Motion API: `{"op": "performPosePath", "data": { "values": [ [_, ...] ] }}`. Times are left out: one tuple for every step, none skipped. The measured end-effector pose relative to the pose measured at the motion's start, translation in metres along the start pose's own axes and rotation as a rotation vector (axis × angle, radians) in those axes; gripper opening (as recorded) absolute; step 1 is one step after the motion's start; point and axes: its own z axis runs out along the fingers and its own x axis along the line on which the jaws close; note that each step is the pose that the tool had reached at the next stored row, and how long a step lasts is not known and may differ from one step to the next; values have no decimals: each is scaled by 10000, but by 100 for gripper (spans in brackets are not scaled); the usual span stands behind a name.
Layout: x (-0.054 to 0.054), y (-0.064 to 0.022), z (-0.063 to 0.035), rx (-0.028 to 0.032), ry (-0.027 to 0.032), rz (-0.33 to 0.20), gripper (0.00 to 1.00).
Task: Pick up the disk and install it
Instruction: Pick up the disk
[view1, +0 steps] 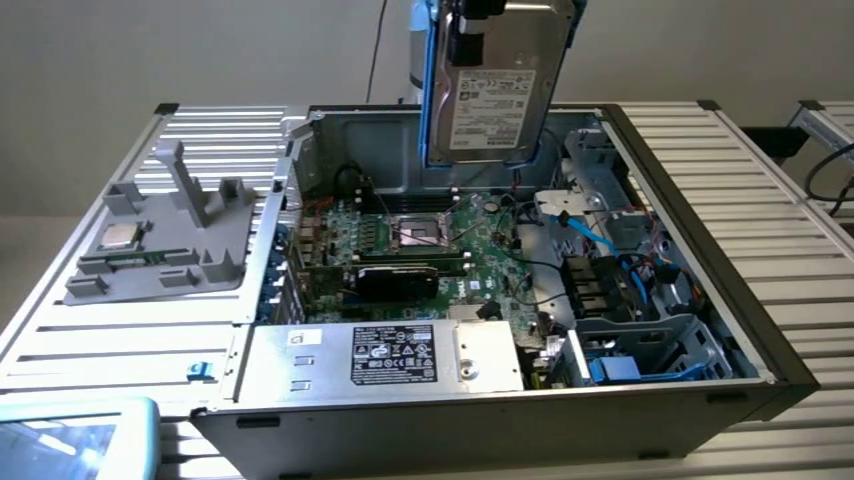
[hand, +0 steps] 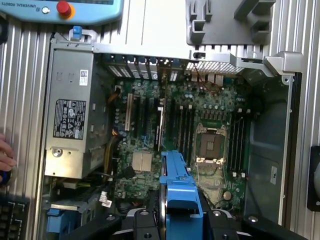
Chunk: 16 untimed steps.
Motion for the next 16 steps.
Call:
{"op": "performPosePath", "data": {
  "values": [
    [0, 0, 0, 2, 2, 1, 37],
    [1, 0, 0, 2, 2, 2, 37],
    [1, -1, 0, 2, 3, 1, 37],
    [2, -1, -1, 2, 4, 1, 37],
    [2, -1, 0, 3, 4, 0, 37],
    [2, -1, 0, 5, 3, 0, 37],
    [2, -1, 0, 5, 3, 0, 37],
    [2, -1, 0, 6, 3, 0, 37],
    [2, -3, 0, 6, 3, 0, 37],
    [3, -10, 0, 7, 3, -1, 37],
    [7, -29, -1, 5, 3, -1, 37],
    [17, -65, -2, 6, 4, 0, 37],
    [30, -103, -3, 6, 4, 0, 37],
    [46, -135, -3, 6, 3, 1, 37],
    [61, -161, -3, 6, 3, 0, 37],
    [74, -182, -4, 6, 3, 0, 37]
  ]
}}
